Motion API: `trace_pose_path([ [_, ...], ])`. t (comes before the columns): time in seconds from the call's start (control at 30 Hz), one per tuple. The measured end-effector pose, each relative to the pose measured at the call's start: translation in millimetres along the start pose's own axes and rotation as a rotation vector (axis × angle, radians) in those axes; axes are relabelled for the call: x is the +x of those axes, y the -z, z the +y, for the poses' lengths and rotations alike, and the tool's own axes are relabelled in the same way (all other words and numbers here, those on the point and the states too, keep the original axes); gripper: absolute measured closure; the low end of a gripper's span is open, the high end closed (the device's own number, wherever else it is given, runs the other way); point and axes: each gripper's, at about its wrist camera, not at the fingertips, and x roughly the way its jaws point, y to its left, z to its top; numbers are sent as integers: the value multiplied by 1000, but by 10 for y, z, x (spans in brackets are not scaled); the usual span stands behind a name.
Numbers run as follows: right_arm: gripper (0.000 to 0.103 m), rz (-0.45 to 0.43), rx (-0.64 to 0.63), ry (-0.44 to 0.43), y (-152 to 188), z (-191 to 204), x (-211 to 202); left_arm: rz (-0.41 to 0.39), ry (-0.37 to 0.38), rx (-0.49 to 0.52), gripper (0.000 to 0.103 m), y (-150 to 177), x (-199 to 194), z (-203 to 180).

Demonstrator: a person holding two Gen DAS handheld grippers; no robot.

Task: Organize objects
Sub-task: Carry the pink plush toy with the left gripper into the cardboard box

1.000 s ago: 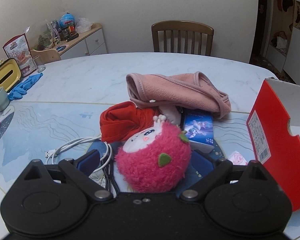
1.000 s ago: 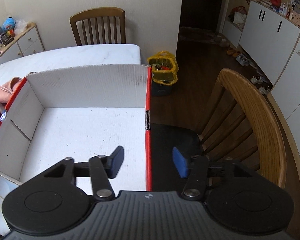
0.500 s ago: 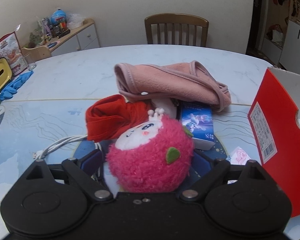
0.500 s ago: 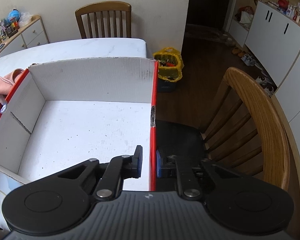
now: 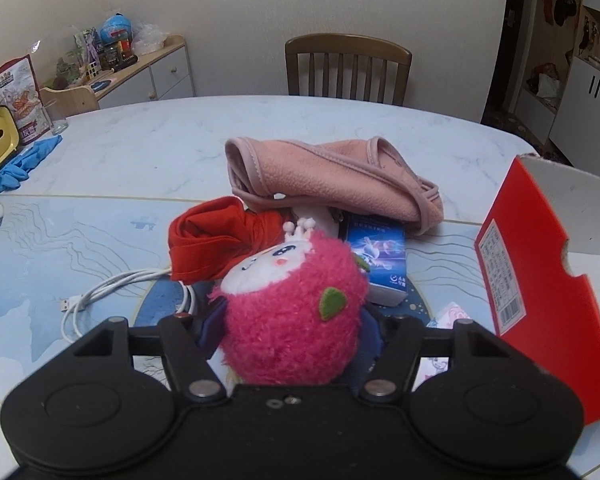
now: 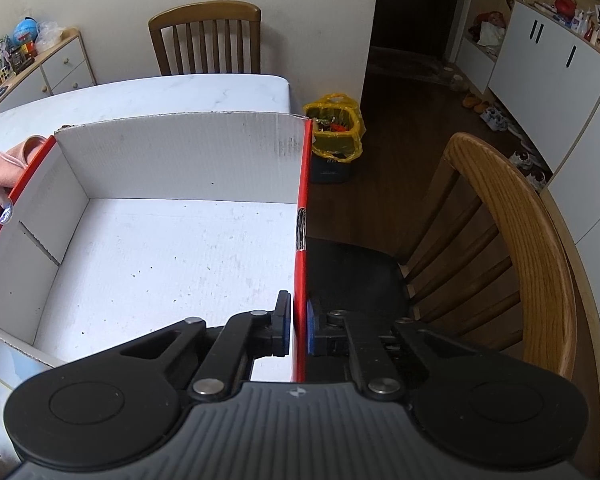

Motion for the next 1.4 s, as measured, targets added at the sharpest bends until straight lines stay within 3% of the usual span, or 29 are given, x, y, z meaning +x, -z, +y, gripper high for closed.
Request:
trace_pose_path([
  [0.27, 97, -3, 3, -2, 17, -7, 4, -67, 60, 21, 39, -127, -418, -173],
  [0.67, 97, 1, 20, -10, -1, -31, -4, -140, 209, 158, 39, -279, -810, -890],
  [1.13, 97, 4, 34, -27, 3, -60, 0, -119, 289, 310, 39, -264, -607, -1814],
  [1.4, 97, 11, 38, -43, -7, -69, 4, -61, 356, 405, 39, -253, -276, -2388],
])
